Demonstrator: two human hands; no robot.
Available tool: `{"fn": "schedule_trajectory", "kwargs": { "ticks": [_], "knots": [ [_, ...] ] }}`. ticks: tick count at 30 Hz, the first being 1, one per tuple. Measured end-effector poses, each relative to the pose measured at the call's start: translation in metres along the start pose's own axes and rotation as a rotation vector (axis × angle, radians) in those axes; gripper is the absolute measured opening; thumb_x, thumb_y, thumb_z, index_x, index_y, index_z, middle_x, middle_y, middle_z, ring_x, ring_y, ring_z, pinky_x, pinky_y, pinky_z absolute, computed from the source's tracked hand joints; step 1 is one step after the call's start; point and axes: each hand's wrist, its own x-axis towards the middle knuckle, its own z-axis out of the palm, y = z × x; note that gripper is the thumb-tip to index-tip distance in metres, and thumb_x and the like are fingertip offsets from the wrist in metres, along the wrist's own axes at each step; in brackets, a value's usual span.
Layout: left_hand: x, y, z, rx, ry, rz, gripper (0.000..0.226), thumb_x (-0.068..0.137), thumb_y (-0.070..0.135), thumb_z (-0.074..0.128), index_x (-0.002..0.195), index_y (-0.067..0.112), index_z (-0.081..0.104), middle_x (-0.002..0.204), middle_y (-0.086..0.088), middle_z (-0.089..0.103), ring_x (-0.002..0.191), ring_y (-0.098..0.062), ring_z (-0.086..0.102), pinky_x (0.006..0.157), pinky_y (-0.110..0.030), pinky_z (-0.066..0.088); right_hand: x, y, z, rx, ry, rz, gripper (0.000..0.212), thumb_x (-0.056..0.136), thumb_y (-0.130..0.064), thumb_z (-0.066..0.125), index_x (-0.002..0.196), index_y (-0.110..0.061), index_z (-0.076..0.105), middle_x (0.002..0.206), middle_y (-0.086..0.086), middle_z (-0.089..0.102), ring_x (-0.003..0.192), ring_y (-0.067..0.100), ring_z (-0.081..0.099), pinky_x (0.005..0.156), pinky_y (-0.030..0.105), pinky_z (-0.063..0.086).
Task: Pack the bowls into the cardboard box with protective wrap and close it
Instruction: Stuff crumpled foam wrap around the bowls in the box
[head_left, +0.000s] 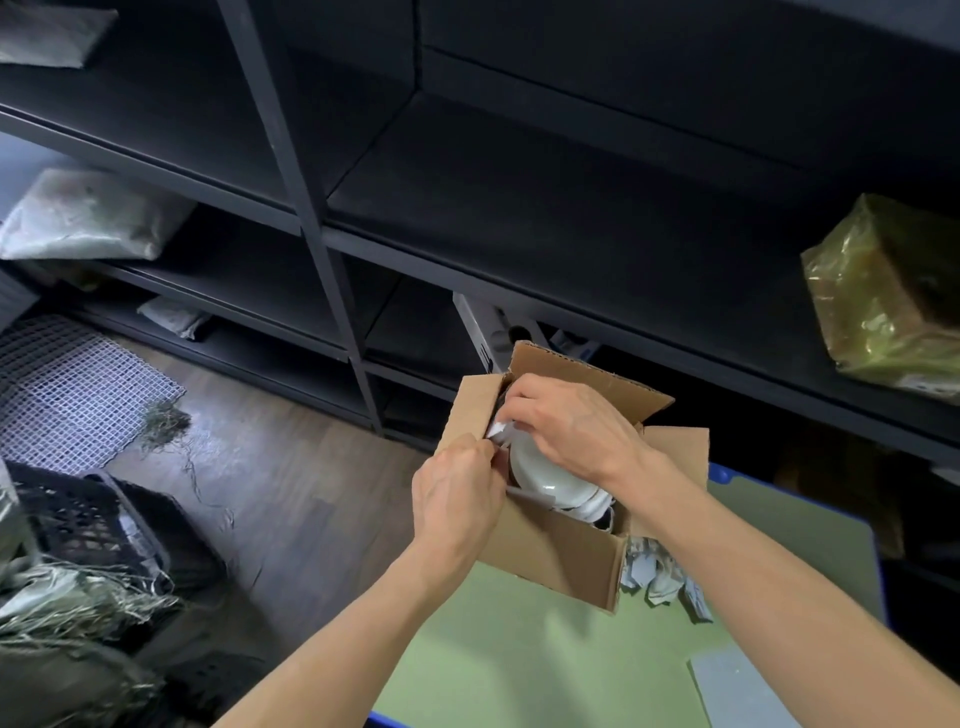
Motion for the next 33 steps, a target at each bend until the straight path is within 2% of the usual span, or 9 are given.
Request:
{"fn": "schedule_trajectory", "kwargs": {
  "ticks": [5, 9, 11, 14, 19, 23, 26, 28, 33],
  "knots": [
    [0.001, -0.001, -0.001, 0.027, 0.002, 0.000, 0.029, 0.102, 0.035, 0.045, 0.096, 0.019, 0.069, 0.085, 0.000, 0.063, 0.074, -0.027, 0.061, 0.058, -0.032, 0.032, 0.012, -0.010, 0.015, 0.004, -0.109, 0.004, 0.026, 0.085, -0.002, 0.060, 0.102, -0.019, 0.069, 0.103, -0.003, 0.063, 0.094, 0.021, 0.063, 0.072, 0.040, 0.056],
    [0.000, 0.000, -0.002, -0.022, 0.012, 0.008, 0.028, 0.100, 0.032, 0.047, 0.090, 0.019, 0.068, 0.084, 0.001, 0.062, 0.072, -0.025, 0.058, 0.058, -0.032, 0.030, -0.001, -0.006, 0.012, 0.068, -0.007, 0.076, 0.020, 0.093, -0.017, 0.061, 0.112, -0.025, 0.059, 0.113, -0.009, 0.063, 0.100, 0.014, 0.062, 0.078, 0.034, 0.056],
    [0.000, 0.000, -0.001, -0.029, 0.017, 0.006, 0.027, 0.100, 0.031, 0.046, 0.089, 0.019, 0.067, 0.084, 0.002, 0.061, 0.071, -0.023, 0.056, 0.058, -0.031, 0.029, -0.006, -0.003, 0.010, 0.055, 0.052, 0.064, 0.016, 0.092, -0.015, 0.064, 0.106, -0.023, 0.064, 0.112, -0.008, 0.063, 0.099, 0.014, 0.061, 0.077, 0.031, 0.056],
    [0.001, -0.001, -0.001, -0.038, 0.017, 0.016, 0.028, 0.100, 0.032, 0.046, 0.087, 0.018, 0.068, 0.083, 0.001, 0.063, 0.070, -0.024, 0.058, 0.058, -0.031, 0.030, -0.004, -0.004, 0.016, 0.016, 0.047, 0.052, 0.018, 0.086, -0.006, 0.068, 0.094, -0.022, 0.068, 0.100, -0.007, 0.063, 0.088, 0.016, 0.060, 0.067, 0.034, 0.056],
    [0.000, -0.001, 0.000, -0.039, 0.041, 0.024, 0.025, 0.099, 0.033, 0.051, 0.089, 0.021, 0.071, 0.081, 0.001, 0.065, 0.069, -0.024, 0.062, 0.056, -0.028, 0.032, 0.006, -0.008, 0.026, 0.022, 0.001, 0.057, 0.018, 0.084, -0.003, 0.064, 0.088, -0.020, 0.070, 0.092, -0.004, 0.066, 0.086, 0.019, 0.063, 0.067, 0.040, 0.057],
    [0.000, -0.001, -0.002, -0.024, 0.029, 0.032, 0.026, 0.101, 0.034, 0.047, 0.093, 0.022, 0.069, 0.086, 0.003, 0.064, 0.073, -0.023, 0.063, 0.058, -0.029, 0.032, 0.008, -0.012, 0.016, -0.075, -0.042, 0.022, 0.015, 0.089, -0.013, 0.067, 0.094, -0.024, 0.077, 0.096, -0.006, 0.073, 0.091, 0.019, 0.065, 0.080, 0.037, 0.055],
    [0.000, -0.002, -0.002, -0.031, 0.020, 0.043, 0.023, 0.098, 0.030, 0.052, 0.086, 0.022, 0.070, 0.079, 0.003, 0.062, 0.065, -0.023, 0.060, 0.054, -0.028, 0.030, -0.001, -0.008, 0.006, -0.091, 0.013, -0.004, 0.015, 0.089, -0.019, 0.070, 0.096, -0.028, 0.079, 0.099, -0.009, 0.075, 0.096, 0.017, 0.066, 0.090, 0.036, 0.054],
    [0.001, -0.002, 0.001, -0.016, 0.023, 0.044, 0.022, 0.094, 0.030, 0.058, 0.078, 0.023, 0.071, 0.072, 0.004, 0.061, 0.057, -0.022, 0.058, 0.049, -0.027, 0.030, -0.006, -0.005, 0.003, -0.065, 0.051, 0.022, 0.015, 0.090, -0.024, 0.070, 0.101, -0.027, 0.080, 0.106, -0.007, 0.075, 0.100, 0.018, 0.066, 0.094, 0.036, 0.053],
    [0.003, -0.005, 0.007, -0.015, 0.049, 0.055, 0.016, 0.088, 0.027, 0.067, 0.074, 0.022, 0.071, 0.065, 0.003, 0.061, 0.050, -0.024, 0.057, 0.046, -0.026, 0.029, -0.003, -0.012, 0.008, -0.047, -0.058, 0.002, 0.023, 0.094, -0.029, 0.061, 0.108, -0.027, 0.079, 0.113, -0.006, 0.074, 0.104, 0.018, 0.067, 0.097, 0.036, 0.051]
  ]
}}
